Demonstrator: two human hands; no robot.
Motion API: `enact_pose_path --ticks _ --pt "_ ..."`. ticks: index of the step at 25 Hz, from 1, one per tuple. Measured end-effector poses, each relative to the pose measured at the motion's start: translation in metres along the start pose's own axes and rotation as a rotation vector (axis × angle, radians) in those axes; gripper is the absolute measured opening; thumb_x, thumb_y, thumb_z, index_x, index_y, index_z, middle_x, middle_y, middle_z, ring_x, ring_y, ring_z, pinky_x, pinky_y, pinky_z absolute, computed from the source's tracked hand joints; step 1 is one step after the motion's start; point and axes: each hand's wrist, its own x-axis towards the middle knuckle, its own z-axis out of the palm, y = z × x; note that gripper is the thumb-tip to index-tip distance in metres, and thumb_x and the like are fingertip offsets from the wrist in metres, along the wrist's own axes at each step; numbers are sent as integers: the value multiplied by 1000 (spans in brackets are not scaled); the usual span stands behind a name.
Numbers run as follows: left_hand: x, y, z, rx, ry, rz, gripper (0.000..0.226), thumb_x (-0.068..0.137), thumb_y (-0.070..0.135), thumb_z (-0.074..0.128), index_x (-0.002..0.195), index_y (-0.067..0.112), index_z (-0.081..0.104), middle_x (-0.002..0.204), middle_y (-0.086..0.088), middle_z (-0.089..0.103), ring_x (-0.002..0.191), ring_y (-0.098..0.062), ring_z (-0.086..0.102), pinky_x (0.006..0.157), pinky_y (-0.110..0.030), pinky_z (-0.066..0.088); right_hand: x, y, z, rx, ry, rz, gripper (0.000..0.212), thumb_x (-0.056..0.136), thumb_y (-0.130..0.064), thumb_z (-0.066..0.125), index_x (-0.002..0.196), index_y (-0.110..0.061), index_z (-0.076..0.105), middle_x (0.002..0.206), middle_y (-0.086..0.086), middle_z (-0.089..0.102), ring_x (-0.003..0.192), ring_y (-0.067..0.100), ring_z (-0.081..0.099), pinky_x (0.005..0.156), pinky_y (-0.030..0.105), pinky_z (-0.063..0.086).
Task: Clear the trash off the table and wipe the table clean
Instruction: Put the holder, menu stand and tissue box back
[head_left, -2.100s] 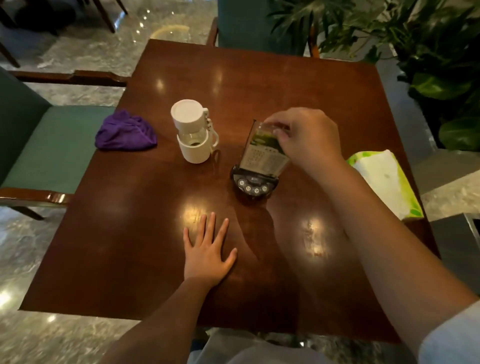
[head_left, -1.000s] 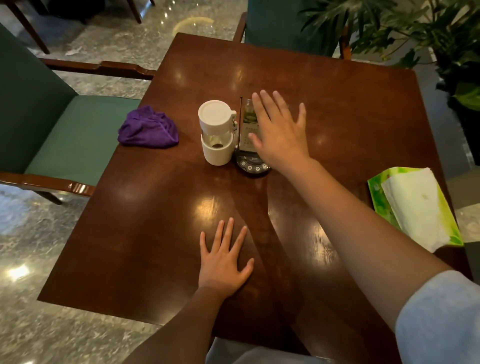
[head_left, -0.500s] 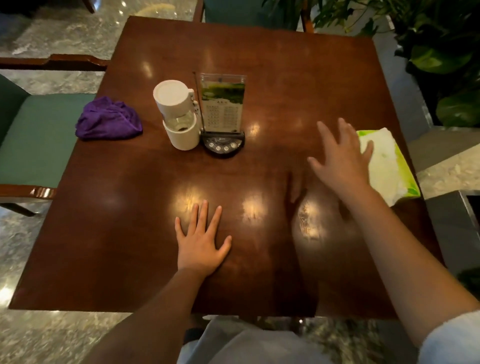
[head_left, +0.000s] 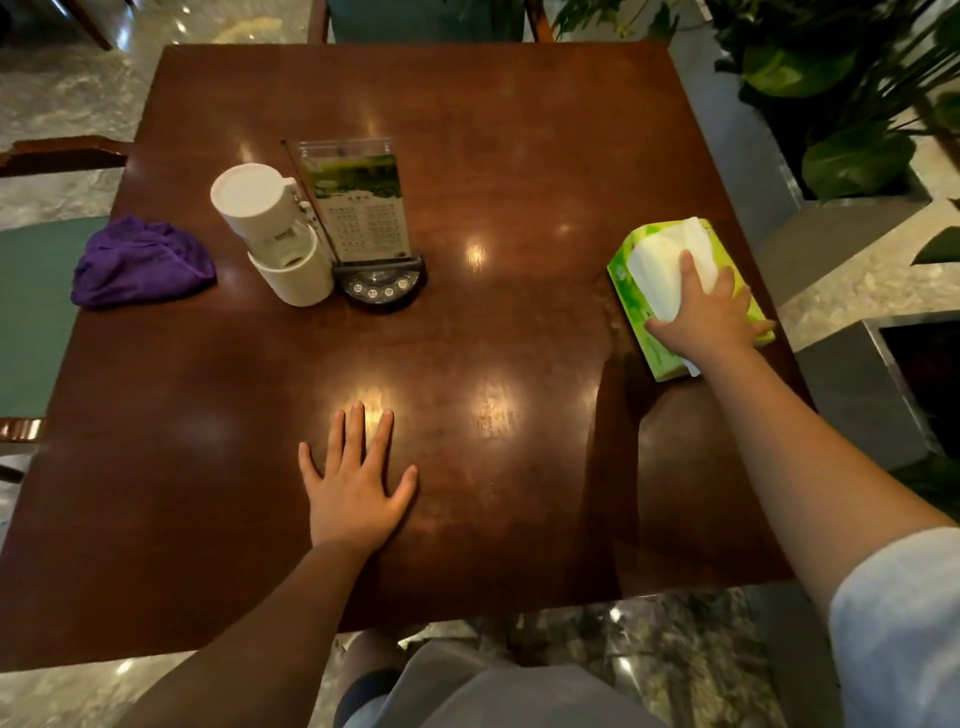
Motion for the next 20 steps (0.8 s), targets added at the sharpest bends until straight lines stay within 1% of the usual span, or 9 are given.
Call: enact_pose_path --ticks 3,6,8,10,11,13,14,16,20 --pt "0 1 0 5 -3 2 72 81 65 21 146 39 9 158 1 0 144 -16 -8 112 -57 -3 -1 -4 5 30 50 -7 86 83 -41 63 146 -35 5 149 15 16 133 43 18 102 65 24" --pt "0 1 -1 4 -3 3 72 81 65 22 146 38 10 158 1 1 144 -16 -8 112 -57 -4 -8 -5 8 -12 110 -76 79 83 -32 64 145 -34 14 144 15 24 126 42 28 99 59 31" --pt "-1 2 -2 5 -2 3 71 81 65 22 146 38 10 158 1 1 144 -16 -8 111 -57 -4 -5 3 5 -5 137 -99 79 79 -35 68 142 -34 22 140 17 26 122 42 31 98 59 31" --pt "-1 2 -2 8 -2 0 72 81 65 22 146 38 10 158 1 1 144 -16 -8 111 -57 -4 6 14 -2 98 85 -59 85 72 -40 75 139 -34 24 140 19 24 124 43 30 99 64 27" --pt "-1 1 -2 10 -4 -1 72 81 65 22 146 38 10 158 2 0 144 -16 -8 111 -56 -5 11 18 -6 141 27 -36 90 69 -43 77 139 -36 21 142 20 22 126 44 29 99 66 25" --pt "0 2 -2 11 -7 1 72 81 65 22 146 38 10 158 2 0 144 -16 -8 111 -56 -4 15 18 -8 120 -49 -20 98 68 -44 77 141 -38 13 139 23 25 122 46 34 96 63 31" --pt "0 2 -2 8 -6 3 72 81 65 22 146 38 10 158 1 0 144 -16 -8 111 -57 -4 14 15 -7 84 -40 -24 98 70 -42 76 142 -38 11 136 23 28 119 46 37 95 60 35" --pt "0 2 -2 2 -3 2 72 81 65 23 146 38 10 158 2 0 144 -16 -8 111 -57 -4 9 4 -6 35 33 -40 92 74 -38 73 143 -37 12 133 23 31 117 44 38 94 56 36" --pt "-1 1 -2 10 -7 4 72 81 65 22 146 38 8 158 2 0 144 -16 -8 112 -57 -4 -4 -6 -4 -35 173 -109 80 78 -28 69 141 -35 21 130 21 35 114 39 37 89 53 36"
